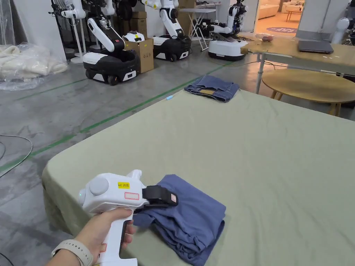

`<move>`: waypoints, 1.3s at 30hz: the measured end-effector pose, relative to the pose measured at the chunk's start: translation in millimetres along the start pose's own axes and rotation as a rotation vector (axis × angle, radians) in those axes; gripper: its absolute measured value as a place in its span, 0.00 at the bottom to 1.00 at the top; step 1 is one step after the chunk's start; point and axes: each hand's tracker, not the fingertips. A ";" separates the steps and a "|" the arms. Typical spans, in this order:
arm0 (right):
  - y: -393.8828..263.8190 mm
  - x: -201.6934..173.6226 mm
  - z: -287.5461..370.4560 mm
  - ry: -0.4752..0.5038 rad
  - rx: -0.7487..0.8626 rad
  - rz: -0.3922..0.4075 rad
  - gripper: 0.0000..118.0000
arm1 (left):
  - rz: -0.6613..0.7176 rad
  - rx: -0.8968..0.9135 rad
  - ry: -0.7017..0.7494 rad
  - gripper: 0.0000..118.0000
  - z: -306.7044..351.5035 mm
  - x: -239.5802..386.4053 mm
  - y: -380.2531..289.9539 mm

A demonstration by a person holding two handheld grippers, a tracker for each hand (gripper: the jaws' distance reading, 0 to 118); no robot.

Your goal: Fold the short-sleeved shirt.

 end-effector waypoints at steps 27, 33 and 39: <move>89.9 87.7 152.7 -0.292 0.460 -0.014 0.06 | -0.784 0.532 0.181 0.03 -3.4 312.9 -150.8; 131.4 102.5 201.8 -0.381 0.635 0.011 0.06 | -0.919 0.580 0.082 0.03 -18.4 418.5 -177.3; 134.8 109.6 215.0 -0.405 0.655 0.023 0.06 | -1.002 0.597 0.140 0.03 -25.7 449.0 -188.4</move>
